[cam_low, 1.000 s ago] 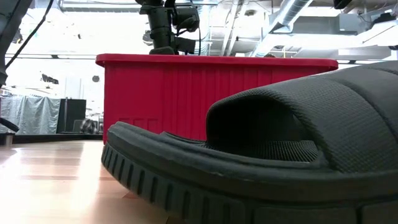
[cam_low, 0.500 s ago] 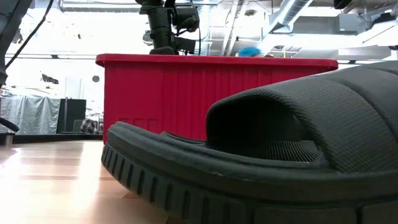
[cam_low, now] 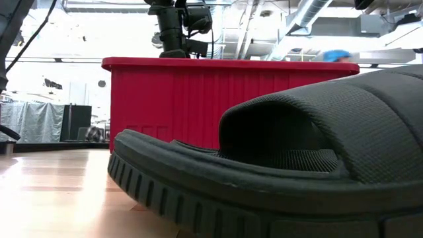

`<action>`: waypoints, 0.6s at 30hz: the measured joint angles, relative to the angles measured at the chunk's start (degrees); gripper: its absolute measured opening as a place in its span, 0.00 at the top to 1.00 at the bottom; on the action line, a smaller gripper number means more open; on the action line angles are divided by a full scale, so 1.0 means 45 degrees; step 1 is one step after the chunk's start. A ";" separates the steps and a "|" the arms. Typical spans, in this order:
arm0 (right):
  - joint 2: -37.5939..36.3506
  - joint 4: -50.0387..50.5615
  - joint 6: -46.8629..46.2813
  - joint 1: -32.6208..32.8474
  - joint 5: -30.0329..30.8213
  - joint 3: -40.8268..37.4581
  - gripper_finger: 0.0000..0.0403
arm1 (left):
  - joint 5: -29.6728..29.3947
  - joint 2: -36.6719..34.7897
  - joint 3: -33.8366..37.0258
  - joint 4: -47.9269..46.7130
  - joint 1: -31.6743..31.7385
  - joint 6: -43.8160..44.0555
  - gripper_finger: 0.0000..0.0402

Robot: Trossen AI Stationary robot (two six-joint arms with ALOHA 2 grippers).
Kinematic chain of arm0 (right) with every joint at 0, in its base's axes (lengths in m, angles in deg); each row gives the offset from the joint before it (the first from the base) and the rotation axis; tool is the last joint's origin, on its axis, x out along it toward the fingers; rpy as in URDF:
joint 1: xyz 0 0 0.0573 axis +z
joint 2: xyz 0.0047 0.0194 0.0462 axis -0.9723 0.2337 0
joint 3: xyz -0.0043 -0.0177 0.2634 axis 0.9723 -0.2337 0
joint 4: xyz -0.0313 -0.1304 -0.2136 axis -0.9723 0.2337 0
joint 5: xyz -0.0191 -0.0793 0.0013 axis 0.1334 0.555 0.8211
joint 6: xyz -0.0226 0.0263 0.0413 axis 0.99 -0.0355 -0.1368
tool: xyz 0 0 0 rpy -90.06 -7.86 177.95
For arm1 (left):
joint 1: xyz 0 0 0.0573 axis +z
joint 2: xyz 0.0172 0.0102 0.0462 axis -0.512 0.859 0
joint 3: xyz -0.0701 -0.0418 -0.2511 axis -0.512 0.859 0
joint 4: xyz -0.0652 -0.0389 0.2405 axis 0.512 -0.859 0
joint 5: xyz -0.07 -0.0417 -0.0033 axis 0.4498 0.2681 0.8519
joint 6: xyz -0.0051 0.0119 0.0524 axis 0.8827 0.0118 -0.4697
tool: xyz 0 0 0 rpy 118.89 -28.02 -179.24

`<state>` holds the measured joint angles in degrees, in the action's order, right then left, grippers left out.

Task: Pick and place slides into bin
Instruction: Put the top black slipper into the red bin

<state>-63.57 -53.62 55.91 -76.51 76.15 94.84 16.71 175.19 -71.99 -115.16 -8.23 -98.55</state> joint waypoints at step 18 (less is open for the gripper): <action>0.0001 0.0004 0.0000 0.0003 -0.0001 0.0000 1.00 | -0.0047 0.0000 0.0000 -0.0021 -0.0019 -0.0223 1.00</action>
<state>-63.56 -53.60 55.91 -76.50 76.15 94.84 16.50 175.19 -71.99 -115.25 -8.32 -99.55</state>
